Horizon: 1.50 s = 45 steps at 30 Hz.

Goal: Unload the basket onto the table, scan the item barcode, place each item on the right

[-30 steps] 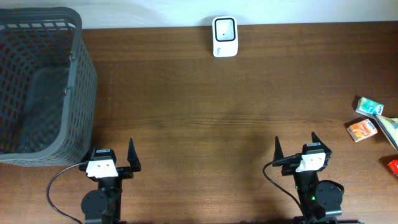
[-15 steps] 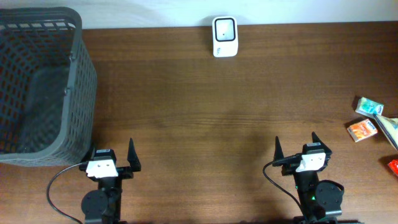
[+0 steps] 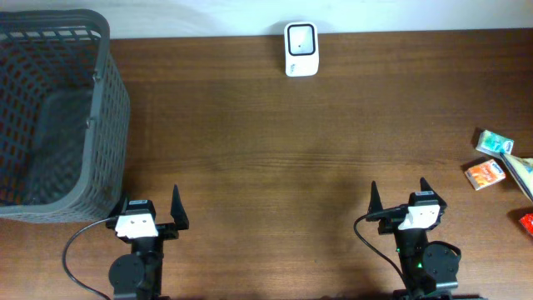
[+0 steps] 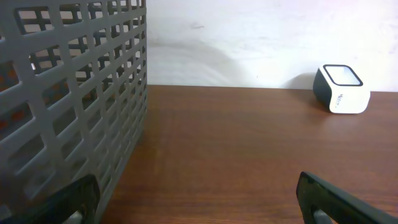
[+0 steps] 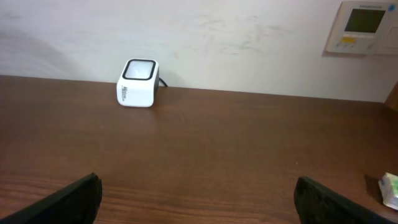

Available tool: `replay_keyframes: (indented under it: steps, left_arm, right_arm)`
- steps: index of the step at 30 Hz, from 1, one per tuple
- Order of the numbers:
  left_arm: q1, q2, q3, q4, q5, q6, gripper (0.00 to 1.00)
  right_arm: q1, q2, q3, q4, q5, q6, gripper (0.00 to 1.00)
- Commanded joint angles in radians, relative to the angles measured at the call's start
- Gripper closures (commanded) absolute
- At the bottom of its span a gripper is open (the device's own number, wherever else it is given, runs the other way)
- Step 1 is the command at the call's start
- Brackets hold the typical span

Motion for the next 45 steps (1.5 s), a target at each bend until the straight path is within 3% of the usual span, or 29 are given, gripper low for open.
replay_keyframes:
  steps: [1,45]
  left_arm:
    - [0.002,-0.010,-0.008,0.000,-0.007,-0.006,0.01]
    - [0.002,-0.010,-0.008,0.000,-0.007,-0.006,0.01]
  right_arm:
    - [-0.005,-0.007,-0.008,-0.003,0.027,0.018,0.01]
    - [-0.005,-0.006,-0.008,-0.003,0.023,0.003,0.02]
